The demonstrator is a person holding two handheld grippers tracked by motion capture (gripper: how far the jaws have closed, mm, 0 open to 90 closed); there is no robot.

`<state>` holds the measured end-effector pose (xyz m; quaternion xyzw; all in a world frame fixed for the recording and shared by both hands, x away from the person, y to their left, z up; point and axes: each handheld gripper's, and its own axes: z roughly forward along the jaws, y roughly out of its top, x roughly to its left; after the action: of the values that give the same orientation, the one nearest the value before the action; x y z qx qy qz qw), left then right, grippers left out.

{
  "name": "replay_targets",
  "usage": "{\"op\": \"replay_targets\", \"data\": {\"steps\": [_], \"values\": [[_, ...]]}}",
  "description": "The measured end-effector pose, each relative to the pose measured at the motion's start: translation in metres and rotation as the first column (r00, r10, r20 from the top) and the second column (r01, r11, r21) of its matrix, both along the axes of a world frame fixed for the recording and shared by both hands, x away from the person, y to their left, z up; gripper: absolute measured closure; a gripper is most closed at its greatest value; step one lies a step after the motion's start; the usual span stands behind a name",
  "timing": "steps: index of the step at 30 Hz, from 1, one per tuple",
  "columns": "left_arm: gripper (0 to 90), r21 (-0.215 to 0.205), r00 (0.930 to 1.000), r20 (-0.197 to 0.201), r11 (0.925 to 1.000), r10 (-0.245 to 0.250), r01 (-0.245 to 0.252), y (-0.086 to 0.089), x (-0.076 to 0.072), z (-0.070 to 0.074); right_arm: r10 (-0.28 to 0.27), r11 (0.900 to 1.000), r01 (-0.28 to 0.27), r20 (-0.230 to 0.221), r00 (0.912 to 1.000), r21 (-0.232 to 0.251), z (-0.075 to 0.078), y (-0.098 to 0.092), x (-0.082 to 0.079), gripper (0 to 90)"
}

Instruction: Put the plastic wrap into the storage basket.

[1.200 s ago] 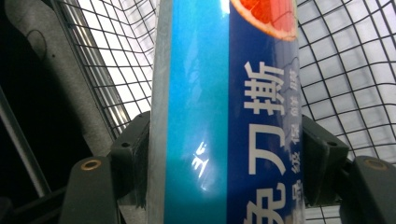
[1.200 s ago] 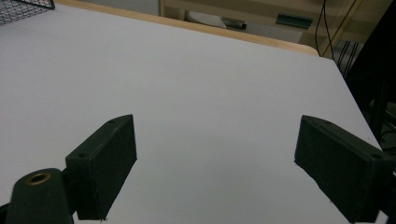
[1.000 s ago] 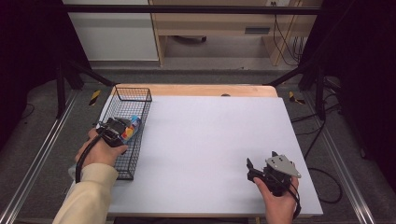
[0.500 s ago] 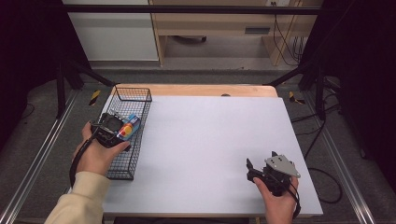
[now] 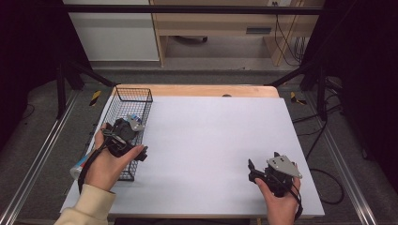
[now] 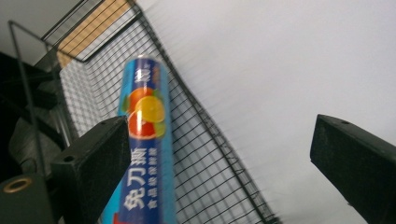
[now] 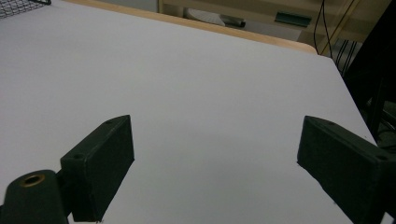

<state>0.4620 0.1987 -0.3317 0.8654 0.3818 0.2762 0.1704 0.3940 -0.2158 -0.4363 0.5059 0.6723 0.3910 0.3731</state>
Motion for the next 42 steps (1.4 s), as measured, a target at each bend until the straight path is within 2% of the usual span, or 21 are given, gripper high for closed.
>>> {"op": "replay_targets", "data": {"steps": [10, 14, 16, 18, 23, 24, 27, 28, 30, 34, 42], "values": [[5.5, -0.034, 0.9954, 0.009, 0.9948, -0.096, 0.096, -0.029, -0.011, -0.009, -0.003, 1.000, 0.003, 0.004, 1.0000, 0.000, 0.001, -0.001, -0.001, 9.4], [5.8, -0.052, 0.9929, -0.007, 0.9916, -0.119, 0.118, -0.038, -0.012, -0.018, -0.004, 1.000, 0.004, 0.005, 1.0000, 0.003, 0.001, -0.001, -0.001, 9.0], [6.2, -0.091, 0.9914, -0.026, 0.9880, -0.128, 0.125, -0.041, -0.011, -0.024, -0.004, 1.000, 0.004, 0.004, 1.0000, 0.004, 0.001, -0.001, -0.001, 8.7], [6.3, -0.111, 0.9912, -0.030, 0.9860, -0.129, 0.125, -0.044, -0.010, -0.030, -0.002, 1.000, 0.002, 0.005, 1.0000, 0.002, 0.001, -0.001, -0.001, 8.7], [6.8, -0.111, 0.9882, -0.025, 0.9828, -0.151, 0.148, -0.055, -0.010, -0.042, -0.002, 1.000, 0.002, 0.007, 1.0000, -0.002, 0.002, -0.001, -0.001, 8.6], [6.9, -0.125, 0.9881, -0.015, 0.9807, -0.153, 0.150, -0.057, -0.011, -0.044, -0.002, 1.000, 0.002, 0.007, 1.0000, -0.002, 0.002, -0.001, -0.001, 8.6], [7.4, -0.200, 0.9864, 0.019, 0.9659, -0.163, 0.164, -0.061, -0.012, -0.048, 0.000, 1.000, 0.000, 0.006, 1.0000, -0.003, 0.002, -0.001, -0.001, 8.5], [7.4, -0.210, 0.9853, 0.024, 0.9629, -0.169, 0.170, -0.063, -0.013, -0.050, 0.001, 1.000, -0.001, 0.006, 1.0000, -0.002, 0.002, -0.001, -0.001, 8.5], [7.4, -0.220, 0.9826, 0.038, 0.9577, -0.182, 0.186, -0.068, -0.013, -0.054, 0.001, 1.000, -0.001, 0.006, 1.0000, -0.006, 0.002, -0.001, -0.001, 8.5], [7.4, -0.218, 0.9743, 0.038, 0.9497, -0.222, 0.225, -0.076, -0.015, -0.063, 0.003, 1.000, -0.003, 0.008, 1.0000, -0.006, 0.002, -0.001, -0.001, 8.5], [7.3, -0.214, 0.9637, 0.033, 0.9399, -0.265, 0.266, -0.084, -0.016, -0.085, 0.003, 1.000, -0.003, 0.007, 1.0000, -0.008, 0.002, -0.001, -0.001, 8.5]]}}
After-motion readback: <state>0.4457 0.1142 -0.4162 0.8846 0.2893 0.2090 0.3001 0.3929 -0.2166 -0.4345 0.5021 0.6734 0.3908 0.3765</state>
